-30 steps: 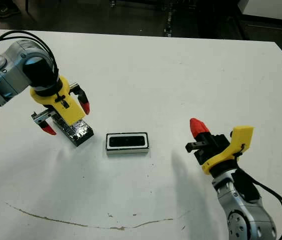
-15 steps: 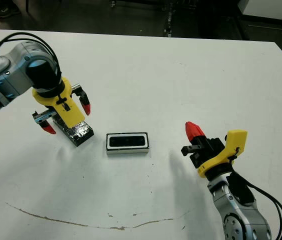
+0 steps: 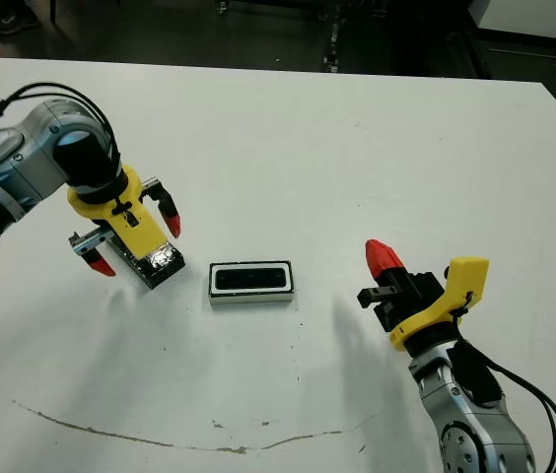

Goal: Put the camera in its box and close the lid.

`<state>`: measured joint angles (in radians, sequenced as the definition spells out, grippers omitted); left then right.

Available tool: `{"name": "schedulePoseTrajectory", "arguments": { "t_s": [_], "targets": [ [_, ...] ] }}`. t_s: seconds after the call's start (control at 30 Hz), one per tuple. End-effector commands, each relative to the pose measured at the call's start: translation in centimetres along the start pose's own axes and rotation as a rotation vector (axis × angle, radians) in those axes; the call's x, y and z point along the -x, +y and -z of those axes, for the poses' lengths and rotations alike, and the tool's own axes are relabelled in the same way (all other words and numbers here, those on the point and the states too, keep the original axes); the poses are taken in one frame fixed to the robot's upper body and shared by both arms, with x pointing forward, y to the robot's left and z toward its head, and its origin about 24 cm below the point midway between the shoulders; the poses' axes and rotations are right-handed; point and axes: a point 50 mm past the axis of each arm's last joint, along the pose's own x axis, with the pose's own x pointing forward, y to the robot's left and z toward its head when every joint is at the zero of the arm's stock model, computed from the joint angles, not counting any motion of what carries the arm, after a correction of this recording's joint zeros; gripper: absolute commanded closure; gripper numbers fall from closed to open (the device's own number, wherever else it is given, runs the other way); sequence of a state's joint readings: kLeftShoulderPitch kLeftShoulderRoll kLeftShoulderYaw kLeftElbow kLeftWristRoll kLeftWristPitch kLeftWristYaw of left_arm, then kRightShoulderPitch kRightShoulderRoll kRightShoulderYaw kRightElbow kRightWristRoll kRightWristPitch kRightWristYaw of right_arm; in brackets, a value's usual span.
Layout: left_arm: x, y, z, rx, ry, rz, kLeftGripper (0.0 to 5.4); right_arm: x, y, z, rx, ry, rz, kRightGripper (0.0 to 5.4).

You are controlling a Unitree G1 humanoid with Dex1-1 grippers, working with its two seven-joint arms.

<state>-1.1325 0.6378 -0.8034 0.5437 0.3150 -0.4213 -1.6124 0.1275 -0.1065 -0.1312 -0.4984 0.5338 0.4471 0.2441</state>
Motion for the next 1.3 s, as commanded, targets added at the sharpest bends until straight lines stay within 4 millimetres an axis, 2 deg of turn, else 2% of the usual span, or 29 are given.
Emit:
{"name": "schedulePoseTrajectory", "arguments": {
  "t_s": [0.03,0.43,1.3],
  "targets": [
    [-0.8,-0.3,0.2,0.001,-0.003,0.014,0.00,0.3,-0.3,-0.1,0.005,-0.005,0.016,5.39],
    [-1.8,-0.2,0.4,0.027,0.007,-0.025,0.00,0.1,-0.3,-0.4,0.008,-0.011,0.013,5.39],
    [-3.8,-0.5,1.5,0.097,0.067,0.037,0.07,0.3,-0.1,-0.2,0.003,-0.010,0.008,5.40]
  ]
}}
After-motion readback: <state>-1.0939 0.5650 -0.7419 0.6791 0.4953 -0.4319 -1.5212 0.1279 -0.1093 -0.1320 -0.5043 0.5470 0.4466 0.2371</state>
